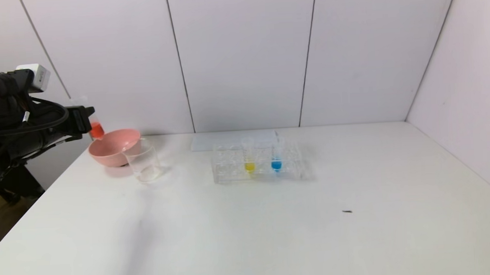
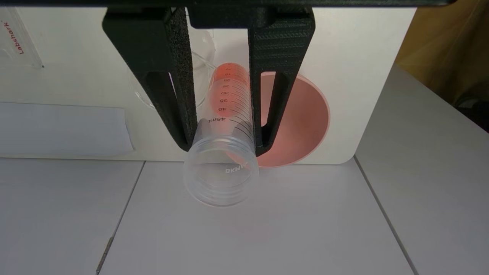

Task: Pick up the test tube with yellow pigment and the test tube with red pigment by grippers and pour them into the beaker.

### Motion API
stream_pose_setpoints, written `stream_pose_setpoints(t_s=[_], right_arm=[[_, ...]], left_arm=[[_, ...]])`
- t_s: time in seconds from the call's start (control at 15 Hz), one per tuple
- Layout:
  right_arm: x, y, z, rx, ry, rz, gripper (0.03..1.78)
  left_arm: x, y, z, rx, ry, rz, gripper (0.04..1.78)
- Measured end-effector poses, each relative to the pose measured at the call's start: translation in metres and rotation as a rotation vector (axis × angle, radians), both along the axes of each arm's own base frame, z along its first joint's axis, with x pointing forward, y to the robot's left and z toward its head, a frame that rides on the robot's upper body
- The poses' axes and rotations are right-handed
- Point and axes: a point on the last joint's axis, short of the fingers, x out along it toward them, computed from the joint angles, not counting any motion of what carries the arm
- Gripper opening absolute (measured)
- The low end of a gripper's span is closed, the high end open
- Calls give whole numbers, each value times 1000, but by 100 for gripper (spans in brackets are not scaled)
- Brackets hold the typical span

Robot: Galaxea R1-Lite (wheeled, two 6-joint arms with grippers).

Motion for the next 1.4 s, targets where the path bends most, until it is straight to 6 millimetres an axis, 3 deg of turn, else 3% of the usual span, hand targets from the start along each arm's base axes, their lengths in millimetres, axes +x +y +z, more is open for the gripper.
stream_pose_setpoints(t_s=[0.87, 1.4], right_arm=[[0, 0, 0, 1, 0, 0, 170], [0, 0, 0, 1, 0, 0, 170]], left_arm=[[11, 16, -18, -7, 54, -58, 43], [12, 19, -25, 126, 156, -93, 43]])
